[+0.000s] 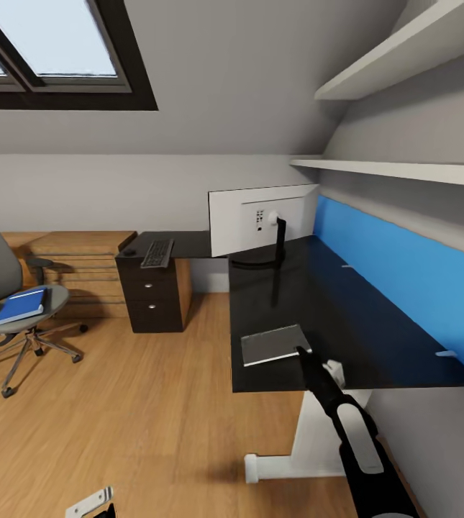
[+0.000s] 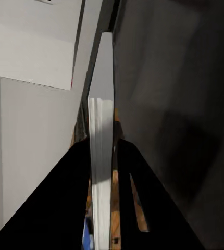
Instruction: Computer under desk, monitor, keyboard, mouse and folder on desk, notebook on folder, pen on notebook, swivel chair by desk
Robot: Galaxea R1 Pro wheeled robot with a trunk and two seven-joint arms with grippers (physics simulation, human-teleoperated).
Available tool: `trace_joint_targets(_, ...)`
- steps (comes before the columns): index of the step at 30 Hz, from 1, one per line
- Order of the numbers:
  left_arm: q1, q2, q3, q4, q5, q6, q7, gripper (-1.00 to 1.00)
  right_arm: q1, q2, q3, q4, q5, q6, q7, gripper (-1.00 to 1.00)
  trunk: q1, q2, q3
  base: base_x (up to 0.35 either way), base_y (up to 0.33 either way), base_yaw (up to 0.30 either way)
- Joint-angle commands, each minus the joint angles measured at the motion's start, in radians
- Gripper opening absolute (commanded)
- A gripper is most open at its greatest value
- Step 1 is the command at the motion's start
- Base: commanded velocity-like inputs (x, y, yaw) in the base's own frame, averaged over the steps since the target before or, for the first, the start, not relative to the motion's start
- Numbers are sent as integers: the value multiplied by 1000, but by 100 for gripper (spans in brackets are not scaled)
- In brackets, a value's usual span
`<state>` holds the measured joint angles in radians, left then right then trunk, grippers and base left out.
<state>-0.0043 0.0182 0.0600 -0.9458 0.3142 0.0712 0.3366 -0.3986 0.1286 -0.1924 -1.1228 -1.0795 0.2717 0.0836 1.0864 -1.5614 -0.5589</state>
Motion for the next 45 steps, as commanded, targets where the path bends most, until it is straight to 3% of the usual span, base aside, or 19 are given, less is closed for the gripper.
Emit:
trace_joint_targets(1, 0, 0, -2, -1, 6, 3, 4, 100, -1, 2, -4, 0, -7, 8, 19, -100, 0, -1, -1, 0, 300, 0)
trace_joint_targets(3, 0, -1, -4, 0, 6, 0, 4, 100, 0, 2, -4, 2, -8, 9, 65, -100, 0, -1, -1, 0, 313, 0)
trace_joint_targets(4, 0, -1, -8, 0, 7, -2, 4, 100, 1, 3, -4, 3, -8, 12, 136, -100, 0, -1, -1, 0, 325, 0)
trace_joint_targets(6, 0, -2, -11, 1, 8, -2, 4, 100, 2, 4, -3, 5, -8, 13, 194, -100, 0, -1, -1, 0, 329, 0)
trace_joint_targets(8, 0, -2, -17, 1, 8, -2, 4, 100, 3, 4, -3, 7, -8, 12, 205, -100, 0, -1, -1, 0, 331, 0)
trace_joint_targets(12, 0, -2, -42, 2, 8, -2, 5, 100, 4, 6, -2, 12, -8, 13, 215, -100, 0, -1, -1, 0, 332, 0)
trace_joint_targets(24, 0, -2, -49, 14, 8, -2, 4, 100, 4, 6, 33, 62, -7, 6, 214, -100, 0, -1, -1, 33, 333, 0)
trace_joint_targets(45, 0, -1, -60, 17, 7, -4, 9, 100, 4, 5, 36, 66, -6, 6, 214, -100, 0, -1, -1, 126, 313, 0)
